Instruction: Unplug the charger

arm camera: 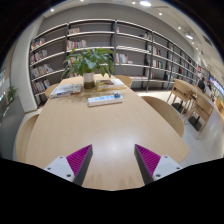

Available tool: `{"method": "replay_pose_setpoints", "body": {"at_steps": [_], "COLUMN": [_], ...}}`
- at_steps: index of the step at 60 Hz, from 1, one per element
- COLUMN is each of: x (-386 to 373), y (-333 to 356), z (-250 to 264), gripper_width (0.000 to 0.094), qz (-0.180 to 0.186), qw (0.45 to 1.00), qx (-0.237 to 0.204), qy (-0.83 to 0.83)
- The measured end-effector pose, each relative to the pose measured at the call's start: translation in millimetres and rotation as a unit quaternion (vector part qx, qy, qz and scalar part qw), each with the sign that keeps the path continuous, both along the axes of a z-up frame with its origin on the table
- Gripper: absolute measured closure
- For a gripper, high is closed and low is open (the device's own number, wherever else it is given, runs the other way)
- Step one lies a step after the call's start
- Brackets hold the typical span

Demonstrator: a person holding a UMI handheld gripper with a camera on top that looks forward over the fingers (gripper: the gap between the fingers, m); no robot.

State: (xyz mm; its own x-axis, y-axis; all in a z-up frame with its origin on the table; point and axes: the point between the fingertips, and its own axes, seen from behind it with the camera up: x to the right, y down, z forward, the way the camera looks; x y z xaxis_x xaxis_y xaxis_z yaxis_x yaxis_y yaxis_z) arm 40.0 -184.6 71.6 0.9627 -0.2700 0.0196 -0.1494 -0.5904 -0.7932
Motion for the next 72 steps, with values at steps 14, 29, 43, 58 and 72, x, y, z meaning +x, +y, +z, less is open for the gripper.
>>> {"method": "replay_pose_setpoints", "body": {"at_steps": [14,29,43,58,72], "x": [67.6,116.9,118.0,113.7,113.4], "y": [118.2,270.2,348.6,359.5,360.2], "z": [-15.3,-32.5,-45.2,-48.1,-49.9], "gripper_width": [0.0091,0.0155,0.0361,0.0743,0.0812], "qz": [0.035,0.079,0.107,0.117,0.127], "qw": [0.999,0.997,0.994,0.993,0.992], "qx": [-0.002,0.003,0.017,0.026,-0.008], "qy": [-0.012,-0.012,0.010,0.019,0.019]}}
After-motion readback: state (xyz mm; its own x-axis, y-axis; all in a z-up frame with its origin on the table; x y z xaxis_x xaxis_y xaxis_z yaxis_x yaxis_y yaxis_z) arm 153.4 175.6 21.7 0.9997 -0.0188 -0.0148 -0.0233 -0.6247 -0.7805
